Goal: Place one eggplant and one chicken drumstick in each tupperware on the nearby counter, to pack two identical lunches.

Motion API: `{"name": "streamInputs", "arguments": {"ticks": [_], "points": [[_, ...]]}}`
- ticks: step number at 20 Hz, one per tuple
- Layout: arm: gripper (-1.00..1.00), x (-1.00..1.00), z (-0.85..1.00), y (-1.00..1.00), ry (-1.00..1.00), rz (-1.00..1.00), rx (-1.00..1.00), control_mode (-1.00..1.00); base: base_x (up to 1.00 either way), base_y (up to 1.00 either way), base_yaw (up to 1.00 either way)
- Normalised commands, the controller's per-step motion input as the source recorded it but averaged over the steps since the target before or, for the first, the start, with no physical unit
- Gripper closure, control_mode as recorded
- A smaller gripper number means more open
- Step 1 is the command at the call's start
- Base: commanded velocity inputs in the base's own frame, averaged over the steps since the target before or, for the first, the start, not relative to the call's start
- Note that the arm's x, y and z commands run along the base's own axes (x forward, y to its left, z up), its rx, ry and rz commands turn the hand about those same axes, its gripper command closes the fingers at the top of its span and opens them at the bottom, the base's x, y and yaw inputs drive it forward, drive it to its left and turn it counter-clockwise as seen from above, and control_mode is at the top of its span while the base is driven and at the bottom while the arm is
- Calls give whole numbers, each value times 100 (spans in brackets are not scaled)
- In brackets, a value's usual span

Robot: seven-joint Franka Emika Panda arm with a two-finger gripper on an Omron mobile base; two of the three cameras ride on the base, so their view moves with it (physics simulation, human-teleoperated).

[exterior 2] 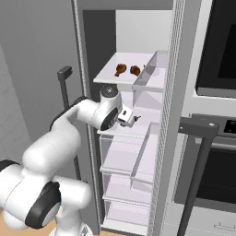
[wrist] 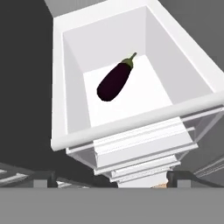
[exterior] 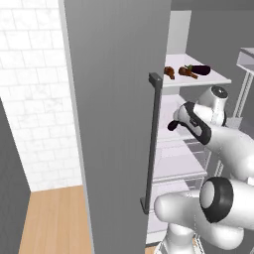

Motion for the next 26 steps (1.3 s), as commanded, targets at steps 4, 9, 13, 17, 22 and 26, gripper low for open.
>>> {"name": "streamInputs", "arguments": {"ticks": [4,9,13,17,22,26], "points": [[-100,72,-15,-44,9,0,7,-100,0,0,0],[-100,67,-21,-6,7,0,3,-100,0,0,0],[-100,26,-26,0,5,0,2,-100,0,0,0],[-100,35,-34,1,4,0,0,-100,0,0,0],[-100,53,-37,2,6,0,0,-100,0,0,0],[-100,49,-38,0,4,0,0,-100,0,0,0]]}}
